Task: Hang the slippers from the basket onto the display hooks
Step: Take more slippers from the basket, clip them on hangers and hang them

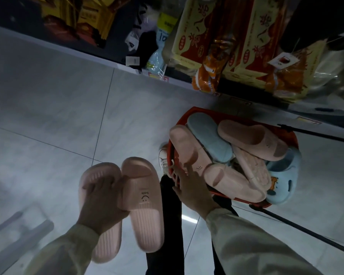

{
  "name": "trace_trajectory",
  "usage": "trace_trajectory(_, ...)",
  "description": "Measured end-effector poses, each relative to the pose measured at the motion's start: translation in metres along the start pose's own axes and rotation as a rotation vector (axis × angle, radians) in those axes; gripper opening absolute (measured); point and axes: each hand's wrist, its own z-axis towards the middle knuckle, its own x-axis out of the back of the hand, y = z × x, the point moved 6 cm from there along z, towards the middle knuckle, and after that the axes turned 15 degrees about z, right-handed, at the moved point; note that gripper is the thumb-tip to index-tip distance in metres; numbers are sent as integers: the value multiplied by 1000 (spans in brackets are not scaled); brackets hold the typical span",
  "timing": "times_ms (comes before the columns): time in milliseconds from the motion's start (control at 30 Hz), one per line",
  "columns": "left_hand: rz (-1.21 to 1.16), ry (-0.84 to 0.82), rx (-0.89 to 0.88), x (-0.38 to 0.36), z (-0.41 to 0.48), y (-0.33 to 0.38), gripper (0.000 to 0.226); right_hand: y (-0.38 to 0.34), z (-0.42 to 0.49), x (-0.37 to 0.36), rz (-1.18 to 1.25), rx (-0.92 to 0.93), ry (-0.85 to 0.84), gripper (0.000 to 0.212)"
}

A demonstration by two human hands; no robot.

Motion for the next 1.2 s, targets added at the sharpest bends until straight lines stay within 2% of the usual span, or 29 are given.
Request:
trace_trajectory(67,-16,27,3,1,3,-3,86,1,11,-13,29,-15,-96,77)
trace_trajectory(133,-26,62,-16,2,6,-3,85,2,24,-26,117,-39,-141,74)
trace_trajectory(200,-49,70,-19,1,8,-6,81,1,33,-34,162,-60,-128,51)
trace_trajectory(267,-71,37,7,-2,10,-14,80,-5,37,-33,156,-63,-23,24)
trace_trajectory(333,-74,11,34,-6,9,-18,81,-9,35,-27,177,-66,100,10)
trace_trajectory(433,-101,-45,46,-11,11,-18,81,-12,24,-16,191,-82,162,11)
trace_trajectory(533,-179,-59,29,-7,14,-17,65,-20,9,4,216,-95,197,15)
trace_trajectory(633,-228,10,11,5,14,-11,51,-34,-11,22,225,-148,110,20)
trace_trajectory(700,-252,31,6,12,13,-5,47,-42,-27,37,218,-158,164,18)
trace_trajectory(767,-275,6,11,17,9,2,45,-48,-46,51,189,-74,232,19)
trace_trajectory(867,-288,-34,0,25,-3,15,47,-60,-72,79,222,-118,146,32)
trace_trajectory(933,-276,-18,11,49,-16,22,53,-70,-91,111,242,-134,165,35)
trace_trajectory(1133,-197,144,63,157,-55,31,68,-93,-149,207,276,-141,337,27)
trace_trajectory(1200,-168,149,70,187,-68,33,78,-112,-171,239,278,-61,401,32)
